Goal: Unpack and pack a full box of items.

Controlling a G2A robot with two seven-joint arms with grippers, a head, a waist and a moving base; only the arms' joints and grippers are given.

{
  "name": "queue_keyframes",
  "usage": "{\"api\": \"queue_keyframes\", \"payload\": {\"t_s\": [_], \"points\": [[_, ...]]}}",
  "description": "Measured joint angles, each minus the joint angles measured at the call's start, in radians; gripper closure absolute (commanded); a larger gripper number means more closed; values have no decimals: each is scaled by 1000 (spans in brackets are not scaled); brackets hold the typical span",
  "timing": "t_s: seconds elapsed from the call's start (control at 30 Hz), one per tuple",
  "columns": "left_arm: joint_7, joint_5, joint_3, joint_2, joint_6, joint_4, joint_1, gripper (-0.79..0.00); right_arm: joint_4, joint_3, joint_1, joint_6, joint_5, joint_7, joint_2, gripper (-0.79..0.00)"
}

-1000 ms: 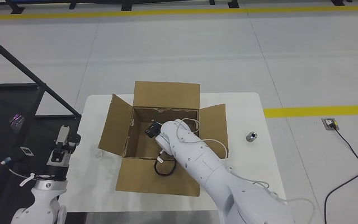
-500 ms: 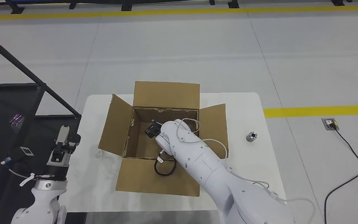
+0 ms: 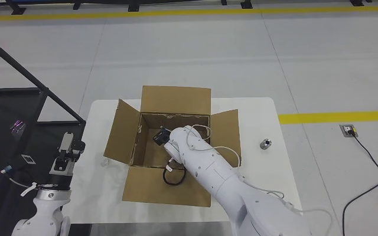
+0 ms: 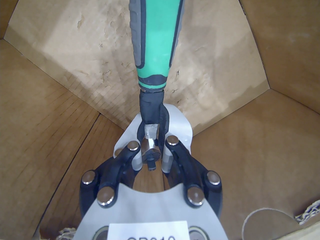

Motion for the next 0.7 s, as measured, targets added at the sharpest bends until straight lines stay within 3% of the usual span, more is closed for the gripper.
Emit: {"api": "queue_keyframes", "payload": {"t_s": [0.1,0.13,0.17,0.2,0.7], "points": [[0,0,0,0,0,0,0,-785,0,0,0,0,0,0,0,-785],[0,0,0,0,0,0,0,-785,-2,0,-4,-1,0,-5,1,-665],[0,0,0,0,0,0,0,-785,-4,0,-11,-1,-6,-14,2,-360],[0,0,0,0,0,0,0,-785,-5,1,-13,5,-10,-16,3,-256],[0,0,0,0,0,0,0,-785,-66,82,22,5,31,-99,38,-262]]}}
